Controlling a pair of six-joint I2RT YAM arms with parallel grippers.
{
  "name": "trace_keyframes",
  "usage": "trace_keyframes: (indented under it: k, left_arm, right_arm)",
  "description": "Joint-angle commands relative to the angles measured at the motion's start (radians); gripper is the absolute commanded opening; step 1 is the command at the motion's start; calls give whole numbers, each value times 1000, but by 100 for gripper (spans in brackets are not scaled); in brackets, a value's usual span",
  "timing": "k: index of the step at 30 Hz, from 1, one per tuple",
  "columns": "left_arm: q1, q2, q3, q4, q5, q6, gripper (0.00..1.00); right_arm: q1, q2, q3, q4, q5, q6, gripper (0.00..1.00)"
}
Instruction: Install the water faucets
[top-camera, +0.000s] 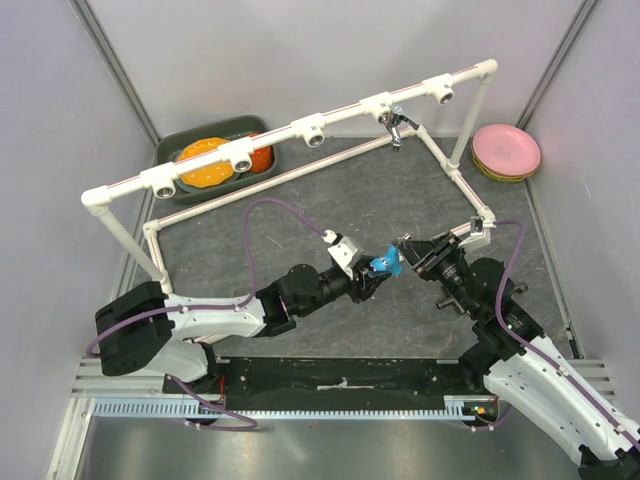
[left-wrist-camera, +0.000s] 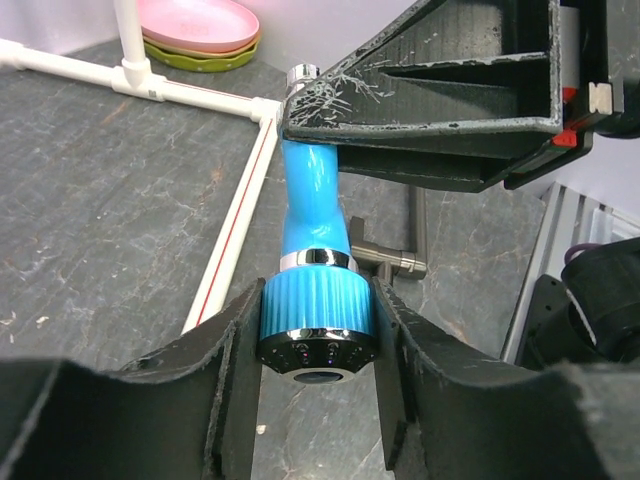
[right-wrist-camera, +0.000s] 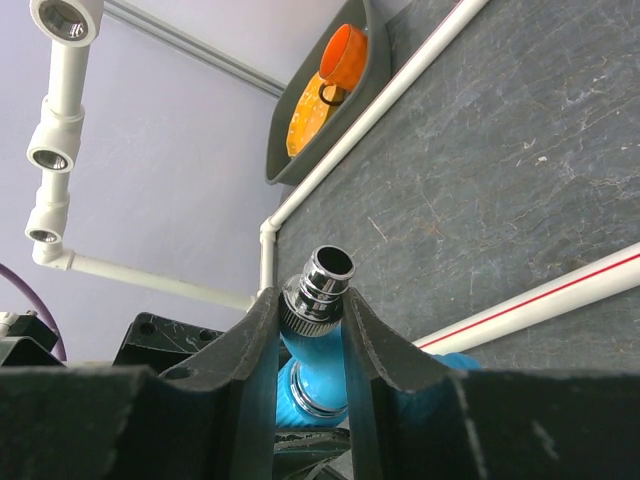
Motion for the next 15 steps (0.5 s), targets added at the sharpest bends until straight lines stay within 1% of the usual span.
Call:
trace_keyframes:
  k: [1,5,6,7,8,9,10,11,13,14,15]
  left_arm:
    - [-6,23,32,70,-8,11,28]
    - [-6,16,25,67,-9,8,13]
    - [-6,13,25,60,-11,16,6]
    - [-8,0,25,52,-14,22,3]
    - [-6,-6,25,44,-17,29,2]
    - [-6,-15,24,20,-23,54,2]
    - [-6,-27,24,5,-24,68,2]
    - [-6,-49,25,-17,-24,85,2]
    - [-5,-76,32,-109,-21,138,2]
    - [-3,-86,50,-149,-17,157,2]
    - [-1,-113,59,-189,-6,198,2]
  right_arm:
    - [4,-15,7,35,-5,6,0]
    - [6,-20,10,24,-4,6,0]
    - [4,-20,10,7,-4,3,0]
    - [3,-18,15,4,-8,-3,5]
    - [4,-20,18,1,-14,-12,9]
    - [4,-14,24,-8,-19,-26,15]
    - [4,-14,44,-22,-23,-65,23]
    - [4,-14,59,-39,-22,-87,42]
    - [4,-14,106,-100,-14,-141,58]
    - [4,-14,125,-129,12,-196,71]
    - [6,-15,145,-185,21,-227,77]
